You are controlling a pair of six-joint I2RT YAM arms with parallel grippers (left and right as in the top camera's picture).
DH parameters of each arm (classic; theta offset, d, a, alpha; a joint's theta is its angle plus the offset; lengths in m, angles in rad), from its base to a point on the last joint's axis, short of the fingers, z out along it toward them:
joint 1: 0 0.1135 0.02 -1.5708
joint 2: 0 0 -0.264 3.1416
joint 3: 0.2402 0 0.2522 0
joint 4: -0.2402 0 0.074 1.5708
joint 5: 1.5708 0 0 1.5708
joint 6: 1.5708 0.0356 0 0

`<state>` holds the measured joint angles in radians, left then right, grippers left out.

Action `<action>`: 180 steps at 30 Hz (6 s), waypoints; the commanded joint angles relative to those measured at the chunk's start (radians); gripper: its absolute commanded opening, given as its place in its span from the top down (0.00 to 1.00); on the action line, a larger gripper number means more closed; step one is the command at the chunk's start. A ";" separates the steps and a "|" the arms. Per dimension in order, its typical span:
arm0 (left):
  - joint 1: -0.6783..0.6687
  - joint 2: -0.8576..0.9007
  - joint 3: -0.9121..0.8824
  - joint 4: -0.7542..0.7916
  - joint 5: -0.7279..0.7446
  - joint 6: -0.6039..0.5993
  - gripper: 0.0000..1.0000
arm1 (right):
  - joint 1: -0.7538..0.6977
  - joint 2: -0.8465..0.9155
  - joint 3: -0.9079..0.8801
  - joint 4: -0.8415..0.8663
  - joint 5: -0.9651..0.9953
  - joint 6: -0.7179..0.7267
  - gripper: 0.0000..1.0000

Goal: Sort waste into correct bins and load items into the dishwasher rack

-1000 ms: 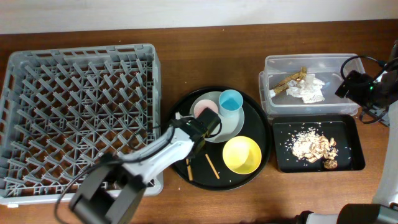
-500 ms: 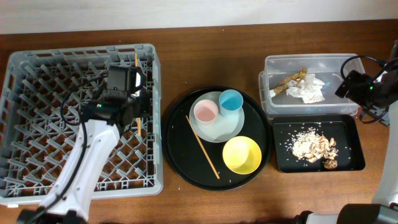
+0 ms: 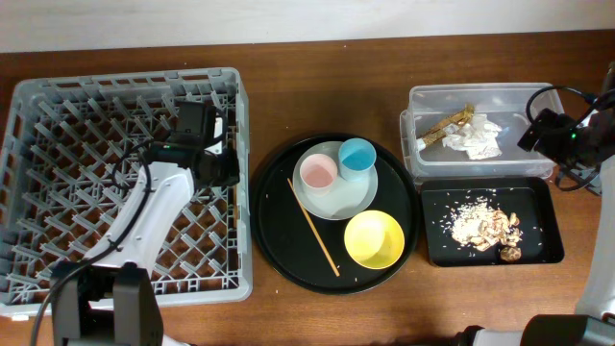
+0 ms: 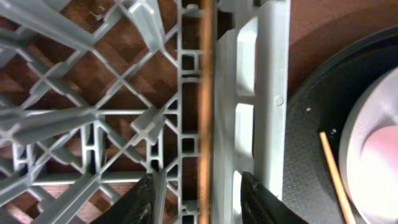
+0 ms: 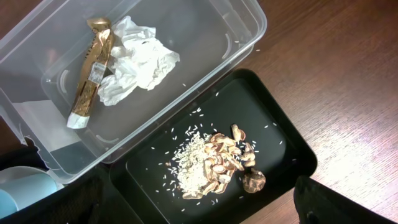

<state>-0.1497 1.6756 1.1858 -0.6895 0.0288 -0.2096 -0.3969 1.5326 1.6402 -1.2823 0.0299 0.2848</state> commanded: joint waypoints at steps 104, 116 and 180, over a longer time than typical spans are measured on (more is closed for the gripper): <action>-0.028 -0.070 0.073 -0.177 -0.079 -0.006 0.58 | -0.003 -0.005 0.014 -0.001 0.016 0.000 0.01; -0.148 -0.195 0.174 -0.197 0.192 -0.026 0.13 | -0.003 -0.005 0.014 -0.001 0.016 0.000 0.02; 0.145 -0.310 0.352 -0.536 0.056 -0.019 0.32 | 1.073 0.113 0.007 0.235 -0.220 -0.274 0.28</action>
<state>-0.0494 1.3636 1.5452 -1.2552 -0.0929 -0.2977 0.6567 1.5909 1.6402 -1.0740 -0.2493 0.0181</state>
